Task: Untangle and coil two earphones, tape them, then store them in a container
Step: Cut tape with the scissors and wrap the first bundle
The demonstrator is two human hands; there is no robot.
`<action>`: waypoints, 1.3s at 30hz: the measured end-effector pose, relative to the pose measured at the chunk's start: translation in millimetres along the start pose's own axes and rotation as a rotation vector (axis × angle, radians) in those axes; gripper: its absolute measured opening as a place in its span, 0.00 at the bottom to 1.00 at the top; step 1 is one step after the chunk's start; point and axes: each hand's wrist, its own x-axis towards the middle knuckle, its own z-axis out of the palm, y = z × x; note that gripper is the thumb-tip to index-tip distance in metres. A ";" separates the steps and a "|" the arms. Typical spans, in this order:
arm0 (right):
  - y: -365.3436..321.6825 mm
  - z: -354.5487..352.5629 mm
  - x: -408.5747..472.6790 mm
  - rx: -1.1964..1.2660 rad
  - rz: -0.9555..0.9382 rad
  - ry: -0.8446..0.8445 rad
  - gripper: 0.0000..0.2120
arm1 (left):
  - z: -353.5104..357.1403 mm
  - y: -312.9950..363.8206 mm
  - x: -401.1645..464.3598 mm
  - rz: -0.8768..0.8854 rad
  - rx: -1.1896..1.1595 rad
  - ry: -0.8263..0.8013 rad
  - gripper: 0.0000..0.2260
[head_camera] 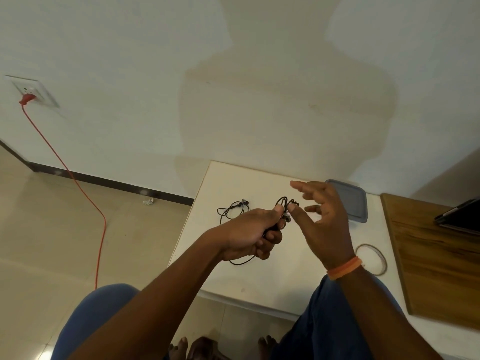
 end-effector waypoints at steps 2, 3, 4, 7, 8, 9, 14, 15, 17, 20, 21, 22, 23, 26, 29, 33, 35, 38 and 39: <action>-4.2 -2.0 -5.0 -0.076 -0.172 -0.002 0.19 | 1.0 0.0 1.3 0.007 -0.023 0.021 0.19; -6.2 -1.7 -7.8 -0.083 -0.225 -0.029 0.18 | 1.2 -0.1 1.7 0.017 -0.028 0.035 0.19; -7.9 -0.9 -10.5 -0.083 -0.255 -0.063 0.17 | 1.6 -0.1 2.1 0.027 -0.029 0.053 0.19; -9.1 5.0 -15.3 -0.078 -0.242 -0.094 0.19 | 4.0 -0.2 3.1 0.035 -0.059 0.100 0.20; -8.9 7.0 -16.1 -0.063 -0.220 -0.076 0.19 | 5.0 -0.3 3.3 0.035 -0.078 0.102 0.21; -9.2 9.1 -16.5 -0.052 -0.199 -0.051 0.18 | 5.6 -0.5 3.8 0.039 -0.091 0.101 0.24; -10.5 15.7 -17.0 0.100 -0.044 0.034 0.13 | 7.2 0.0 5.8 0.035 -0.141 0.143 0.23; -10.3 15.8 -16.9 0.123 -0.021 0.041 0.12 | 7.4 -0.4 6.8 0.034 -0.140 0.153 0.23; -9.5 17.3 -16.8 0.143 0.018 0.043 0.11 | 7.2 -1.9 8.7 0.032 -0.129 0.159 0.23; -9.1 21.1 -16.9 0.258 0.135 0.046 0.10 | 9.6 -2.3 10.2 0.031 -0.111 0.136 0.26; -8.9 23.1 -16.5 0.349 0.202 0.050 0.10 | 9.9 -2.4 10.1 0.027 -0.113 0.133 0.27; -8.7 24.2 -15.8 0.448 0.274 0.054 0.11 | 10.7 -2.3 10.0 0.016 -0.119 0.136 0.28; -8.4 24.5 -15.0 0.538 0.337 0.047 0.11 | 11.3 -1.8 10.1 0.005 -0.129 0.142 0.27; -7.9 22.9 -13.1 0.680 0.441 -0.007 0.14 | 12.1 -0.9 10.7 -0.013 -0.174 0.157 0.25; -8.9 20.9 -11.2 0.722 0.479 0.004 0.16 | 11.7 -0.2 11.5 -0.017 -0.190 0.149 0.18; -6.5 20.2 -11.4 0.658 0.494 -0.003 0.06 | 11.6 -1.2 12.8 0.022 -0.056 0.220 0.07; -3.2 20.3 -12.3 0.621 0.521 0.026 0.04 | 11.2 -3.9 15.2 0.042 0.057 0.281 0.06; 0.0 19.8 -12.2 0.647 0.605 0.042 0.04 | 10.0 -11.2 18.8 0.117 0.241 0.342 0.06; 0.7 19.3 -11.5 0.664 0.632 0.033 0.04 | 9.9 -13.2 19.6 0.141 0.264 0.354 0.06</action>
